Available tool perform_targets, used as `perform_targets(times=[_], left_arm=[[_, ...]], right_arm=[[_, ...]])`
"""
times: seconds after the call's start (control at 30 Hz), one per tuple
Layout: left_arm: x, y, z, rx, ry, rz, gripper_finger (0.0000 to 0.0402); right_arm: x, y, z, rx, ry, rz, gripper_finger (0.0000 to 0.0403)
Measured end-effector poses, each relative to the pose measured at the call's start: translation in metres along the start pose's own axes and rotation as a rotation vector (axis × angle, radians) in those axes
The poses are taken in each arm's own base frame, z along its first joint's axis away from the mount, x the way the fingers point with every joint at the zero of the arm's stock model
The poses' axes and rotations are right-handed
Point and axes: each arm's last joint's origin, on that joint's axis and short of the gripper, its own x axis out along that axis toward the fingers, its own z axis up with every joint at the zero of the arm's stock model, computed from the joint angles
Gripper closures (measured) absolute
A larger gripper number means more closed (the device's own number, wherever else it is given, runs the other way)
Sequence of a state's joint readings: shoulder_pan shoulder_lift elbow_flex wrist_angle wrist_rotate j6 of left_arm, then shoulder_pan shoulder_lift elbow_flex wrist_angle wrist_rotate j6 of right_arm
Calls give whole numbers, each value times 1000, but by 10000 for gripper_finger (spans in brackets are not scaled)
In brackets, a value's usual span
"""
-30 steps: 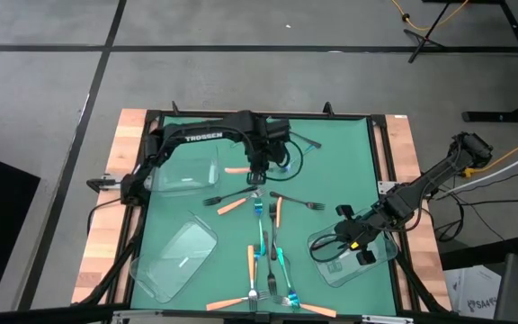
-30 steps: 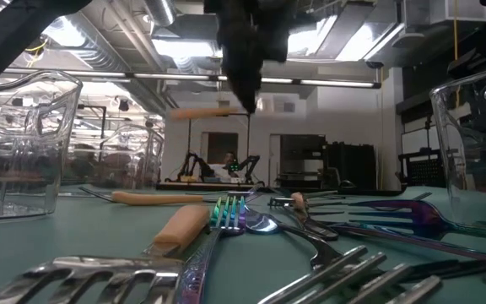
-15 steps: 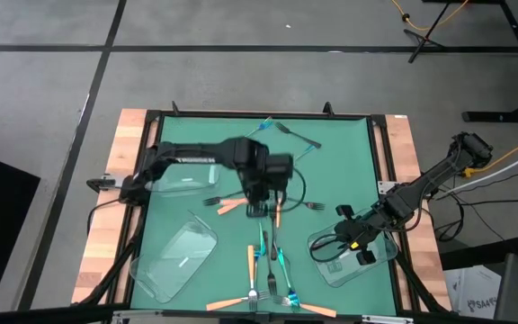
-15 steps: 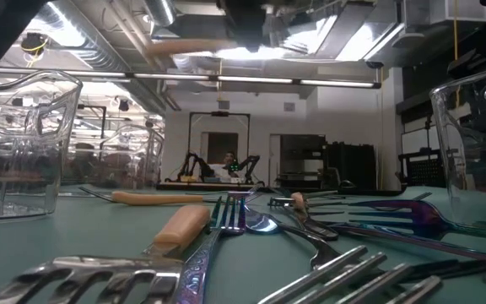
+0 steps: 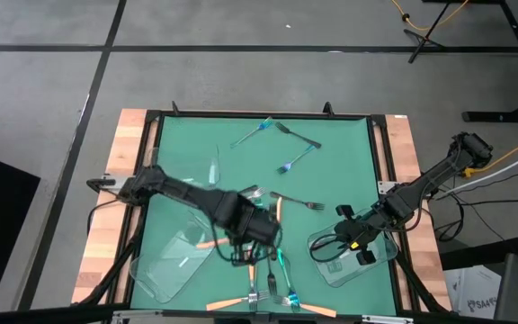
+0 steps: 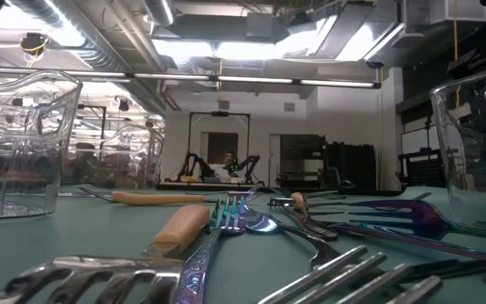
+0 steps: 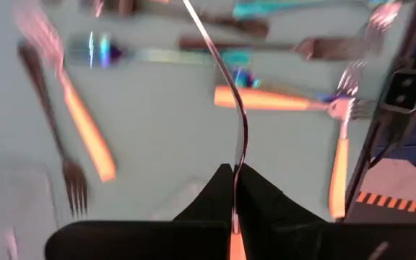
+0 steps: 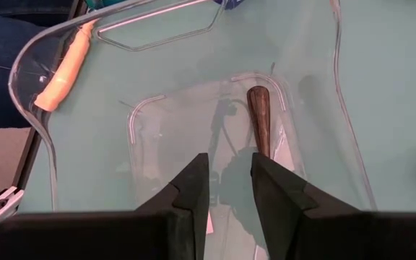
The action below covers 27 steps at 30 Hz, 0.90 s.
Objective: Sort silverware by color (type)
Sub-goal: Put the yellow fork into the bottom left transparent bin
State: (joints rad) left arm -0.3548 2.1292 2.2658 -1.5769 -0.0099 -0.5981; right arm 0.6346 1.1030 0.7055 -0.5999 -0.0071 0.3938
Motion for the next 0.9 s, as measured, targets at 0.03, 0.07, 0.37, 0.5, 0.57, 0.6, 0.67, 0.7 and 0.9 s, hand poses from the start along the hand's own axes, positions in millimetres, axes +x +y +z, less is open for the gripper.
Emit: perform_targets(times=[0.03,0.07,0.37,0.5,0.57,0.6,0.67,0.7,0.9], left_arm=[[0,-4,-3,-27,-2,6,401],[-1,-10,-7,-37,-13,3,401],[-11,-47,-42,-117,-98,48,401],[-12,-59,-55,-138,-117,56,401],[-10,-62,-61,-155,-116,72,402],[-9,-63,-65,-153,-112,75,402],[-7,-62,-73,-163,-99,89,402],[-7,-60,-78,-179,-93,97,402],[-10,-35,-116,-339,-59,157,402]], right_arm=[[0,0,0,0,0,0,307],[0,0,0,-2,0,0,307],[0,0,0,-33,1,2,307],[0,0,0,-33,1,2,307],[0,0,0,-33,0,3,307],[0,0,0,-33,1,3,307],[0,0,0,-32,1,3,307],[0,0,0,-33,1,3,307],[0,0,0,-33,2,3,307]])
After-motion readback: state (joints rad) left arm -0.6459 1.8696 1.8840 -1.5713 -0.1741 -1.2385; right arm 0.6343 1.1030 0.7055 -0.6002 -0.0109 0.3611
